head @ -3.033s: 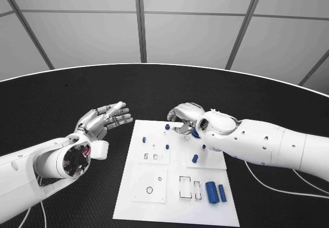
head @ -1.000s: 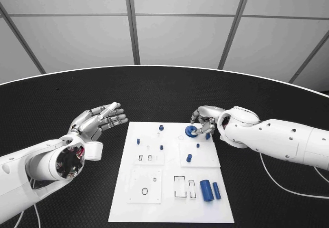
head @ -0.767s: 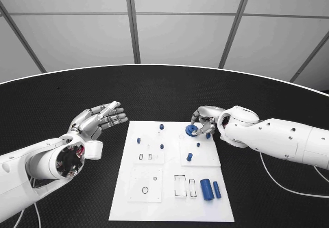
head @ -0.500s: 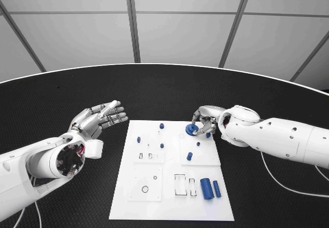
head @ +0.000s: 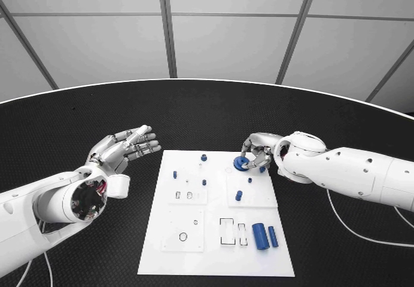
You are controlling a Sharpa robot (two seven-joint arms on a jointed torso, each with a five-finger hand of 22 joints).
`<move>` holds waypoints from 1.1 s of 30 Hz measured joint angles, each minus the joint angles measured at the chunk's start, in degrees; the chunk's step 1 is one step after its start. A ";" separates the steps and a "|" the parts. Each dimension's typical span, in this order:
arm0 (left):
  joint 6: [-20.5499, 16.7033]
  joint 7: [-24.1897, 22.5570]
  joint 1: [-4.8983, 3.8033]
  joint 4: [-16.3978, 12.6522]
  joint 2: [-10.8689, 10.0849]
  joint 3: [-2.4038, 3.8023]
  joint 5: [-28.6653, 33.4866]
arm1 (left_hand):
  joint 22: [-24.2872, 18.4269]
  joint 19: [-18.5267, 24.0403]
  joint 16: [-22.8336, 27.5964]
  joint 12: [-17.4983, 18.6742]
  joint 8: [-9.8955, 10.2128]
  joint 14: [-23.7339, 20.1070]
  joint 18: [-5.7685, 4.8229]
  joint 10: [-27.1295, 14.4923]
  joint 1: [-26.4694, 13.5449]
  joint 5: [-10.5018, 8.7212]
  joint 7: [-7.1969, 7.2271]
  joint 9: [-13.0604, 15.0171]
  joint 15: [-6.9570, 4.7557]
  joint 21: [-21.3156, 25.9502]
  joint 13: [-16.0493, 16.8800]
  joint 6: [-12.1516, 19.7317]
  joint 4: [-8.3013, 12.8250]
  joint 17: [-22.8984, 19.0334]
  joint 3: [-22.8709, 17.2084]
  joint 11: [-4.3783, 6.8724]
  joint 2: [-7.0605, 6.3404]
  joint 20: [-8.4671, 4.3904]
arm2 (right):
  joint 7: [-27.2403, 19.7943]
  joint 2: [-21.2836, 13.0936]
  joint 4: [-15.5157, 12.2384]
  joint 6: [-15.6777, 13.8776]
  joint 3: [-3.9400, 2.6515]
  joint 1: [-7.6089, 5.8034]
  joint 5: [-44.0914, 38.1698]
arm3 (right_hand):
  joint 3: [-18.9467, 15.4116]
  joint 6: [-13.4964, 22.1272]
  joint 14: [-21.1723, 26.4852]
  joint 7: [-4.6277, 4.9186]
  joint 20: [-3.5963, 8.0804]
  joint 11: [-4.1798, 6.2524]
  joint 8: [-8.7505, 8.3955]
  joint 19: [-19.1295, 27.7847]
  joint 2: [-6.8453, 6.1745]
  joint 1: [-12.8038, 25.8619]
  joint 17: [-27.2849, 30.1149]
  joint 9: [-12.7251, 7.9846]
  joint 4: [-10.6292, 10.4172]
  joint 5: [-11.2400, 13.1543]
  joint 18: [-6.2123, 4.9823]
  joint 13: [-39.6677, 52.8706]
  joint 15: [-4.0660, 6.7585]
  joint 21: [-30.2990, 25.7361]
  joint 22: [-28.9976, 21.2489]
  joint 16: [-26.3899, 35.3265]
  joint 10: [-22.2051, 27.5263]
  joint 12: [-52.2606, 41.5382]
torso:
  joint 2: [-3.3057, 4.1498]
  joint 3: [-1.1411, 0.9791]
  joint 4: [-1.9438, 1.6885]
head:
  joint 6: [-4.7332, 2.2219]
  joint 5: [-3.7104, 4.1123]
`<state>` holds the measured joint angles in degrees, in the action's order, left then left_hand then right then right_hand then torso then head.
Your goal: Assemble the parts on the task board
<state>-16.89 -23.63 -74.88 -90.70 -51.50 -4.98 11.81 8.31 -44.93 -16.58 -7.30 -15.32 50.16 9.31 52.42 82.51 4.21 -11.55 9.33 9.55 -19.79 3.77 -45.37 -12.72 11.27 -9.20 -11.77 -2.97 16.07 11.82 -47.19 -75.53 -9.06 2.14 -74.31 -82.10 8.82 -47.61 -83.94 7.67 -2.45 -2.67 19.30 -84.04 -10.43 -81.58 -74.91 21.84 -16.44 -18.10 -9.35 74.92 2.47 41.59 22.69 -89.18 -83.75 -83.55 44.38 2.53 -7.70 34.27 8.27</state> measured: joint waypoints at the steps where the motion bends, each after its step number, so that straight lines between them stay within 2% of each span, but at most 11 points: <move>1: 0.00 0.00 0.00 -0.01 -0.01 0.00 0.00 | 0.00 0.00 0.00 0.00 0.00 0.00 0.00 0.00 0.00 0.00 0.00 0.00 0.00 0.00 0.00 0.00 0.00 0.00 0.00 0.00 0.00 0.00 | 0.00 0.04 0.03 0.01 0.00 0.00 0.02 | 0.01 0.00 0.00 0.00 0.00 0.00 0.00 0.00 0.00 0.00 0.00 -0.03 -0.01 0.00 0.00 0.00 0.00 0.03 -0.01 0.00 0.00 -0.11 | 0.00 0.01 0.01 | 0.00 -0.02; 7: -0.05 0.01 0.00 -0.07 -0.11 0.00 0.00 | 0.00 0.00 0.00 0.27 0.22 0.00 0.00 0.00 0.00 0.00 0.00 0.00 0.00 0.00 0.00 0.00 0.00 0.00 0.00 0.00 0.00 0.00 | 0.28 0.18 0.22 0.04 0.00 0.00 0.11 | 0.16 0.00 0.00 0.00 0.00 0.00 0.00 0.00 0.22 0.24 0.00 -0.29 -0.16 0.00 0.00 0.00 0.00 0.03 -0.23 0.00 0.00 -0.11 | 0.01 0.01 0.00 | 0.08 -0.04; 9: -0.06 0.01 0.00 -0.08 -0.15 0.00 0.00 | 0.00 0.00 0.00 0.27 0.22 0.00 0.00 0.00 0.00 0.00 0.00 0.00 0.00 0.00 0.00 0.00 0.00 0.00 0.00 0.00 0.00 0.00 | 0.38 0.21 0.23 0.10 0.00 0.00 0.12 | 0.16 0.00 0.00 0.00 0.00 0.00 -0.38 0.00 -0.24 0.70 0.00 -0.42 -0.16 0.00 0.00 0.00 0.00 0.03 -0.32 -0.33 0.00 -0.11 | 0.02 0.01 -0.02 | 0.09 -0.04; 25: 0.03 0.19 0.00 -0.18 -0.24 0.00 0.00 | -0.04 0.00 -0.01 0.27 0.22 0.00 0.00 0.00 0.00 0.00 0.00 -0.05 0.00 0.00 0.00 0.00 0.00 0.04 0.00 0.00 0.00 0.00 | 1.62 0.61 -0.02 0.60 0.04 0.00 -1.36 | 0.87 -0.03 0.00 -0.03 0.00 0.00 -0.43 0.00 -0.31 0.77 0.01 -0.58 0.10 0.00 0.00 -0.01 0.00 0.47 -0.61 -0.67 0.00 -2.73 | 0.05 -0.04 -0.01 | 0.42 -0.11; 31: 0.05 0.24 0.00 -0.19 -0.29 0.00 0.00 | -0.04 0.00 -0.01 0.27 0.22 0.00 0.00 0.00 0.00 0.00 0.00 -0.04 0.00 0.00 0.00 0.00 0.00 0.04 0.00 0.00 0.00 0.00 | 1.86 0.65 -0.24 -0.14 0.08 0.01 -2.35 | 2.76 -2.30 0.00 -0.22 0.00 0.05 -0.50 0.00 -0.25 0.76 0.01 -1.05 0.07 -0.34 0.00 -0.01 0.00 0.92 -1.03 -0.68 -0.05 -4.28 | 0.04 -0.05 -0.02 | 0.43 -0.01; 33: 0.05 0.25 0.00 -0.18 -0.31 0.00 0.00 | -0.04 0.00 -0.01 0.27 0.22 0.00 0.00 0.00 0.00 0.00 0.00 -0.04 0.00 0.00 0.00 0.00 0.00 0.04 0.00 0.00 0.00 0.00 | 1.81 0.63 -0.32 -0.50 0.08 0.01 -2.47 | 3.92 -3.32 -0.21 -0.39 0.17 0.20 -0.56 0.17 0.25 0.54 0.01 -1.25 0.21 -0.67 0.00 -0.02 0.20 1.12 -1.24 -0.68 -0.20 -4.42 | 0.04 -0.05 -0.03 | 0.43 0.00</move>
<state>-16.84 -23.38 -74.88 -90.87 -51.81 -4.98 11.81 8.27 -44.94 -16.59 -7.03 -15.10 50.16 9.31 52.42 82.51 4.21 -11.55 9.29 9.55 -19.79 3.77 -45.37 -12.73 11.31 -9.20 -11.77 -2.97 16.07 13.63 -46.56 -75.85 -9.56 2.23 -74.30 -84.57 12.74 -50.93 -84.15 7.29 -2.28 -2.46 18.74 -83.87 -10.18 -81.03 -74.90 20.59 -16.23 -18.77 -9.35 74.90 2.66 42.71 21.45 -89.86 -83.95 -87.97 44.42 2.48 -7.73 34.69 8.27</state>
